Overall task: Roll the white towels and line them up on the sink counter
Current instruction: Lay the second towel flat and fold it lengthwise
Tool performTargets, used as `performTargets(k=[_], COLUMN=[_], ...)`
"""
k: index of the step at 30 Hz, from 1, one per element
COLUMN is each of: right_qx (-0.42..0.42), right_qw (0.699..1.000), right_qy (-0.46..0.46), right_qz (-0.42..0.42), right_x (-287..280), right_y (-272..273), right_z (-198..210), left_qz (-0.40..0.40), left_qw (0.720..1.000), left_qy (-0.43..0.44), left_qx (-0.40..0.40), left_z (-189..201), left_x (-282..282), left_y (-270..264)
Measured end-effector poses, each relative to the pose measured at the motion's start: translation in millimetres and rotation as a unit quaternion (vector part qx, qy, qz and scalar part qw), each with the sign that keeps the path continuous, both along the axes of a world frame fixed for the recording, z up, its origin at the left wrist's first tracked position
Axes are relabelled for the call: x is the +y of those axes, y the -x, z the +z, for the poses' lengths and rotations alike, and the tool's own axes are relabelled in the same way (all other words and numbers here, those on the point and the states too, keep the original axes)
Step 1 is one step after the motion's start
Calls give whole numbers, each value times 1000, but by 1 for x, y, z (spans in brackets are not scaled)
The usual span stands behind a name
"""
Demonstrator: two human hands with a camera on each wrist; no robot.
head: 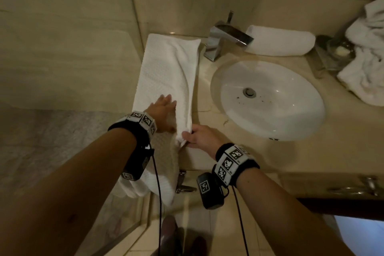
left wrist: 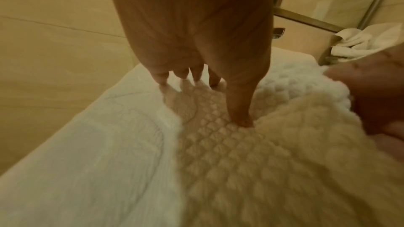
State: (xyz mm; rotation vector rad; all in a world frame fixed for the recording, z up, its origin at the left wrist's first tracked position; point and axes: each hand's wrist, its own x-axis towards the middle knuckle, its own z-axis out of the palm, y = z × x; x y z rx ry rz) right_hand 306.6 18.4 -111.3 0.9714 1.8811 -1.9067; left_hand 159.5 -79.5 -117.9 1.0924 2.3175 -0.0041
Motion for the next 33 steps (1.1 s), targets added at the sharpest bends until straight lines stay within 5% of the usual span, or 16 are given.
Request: performTargets(k=[7,12,16,21,33], right_qx=[-21,-37,-40,-32,-174], right_qw=[999,995,988,978,974], right_qy=[49,96,5,-23,-31], right_qz=[-9,-4,148,207,144], right_x=[-14,-28,-39,-49,-11], right_y=[-17,-29,-37,-37,-66], right_z=[4,1,2,14,10], left_qz=[113,101,60,50,74], left_qw=[984,989,996,998,997], left_qy=[-31,-42,-11,30,33], left_qx=[136,103,66,31,-14], left_z=[10,5,4,-6,0], left_x=[-15,-23,-35,-43,-42], left_y=[-25,-40,-35,-41,-45])
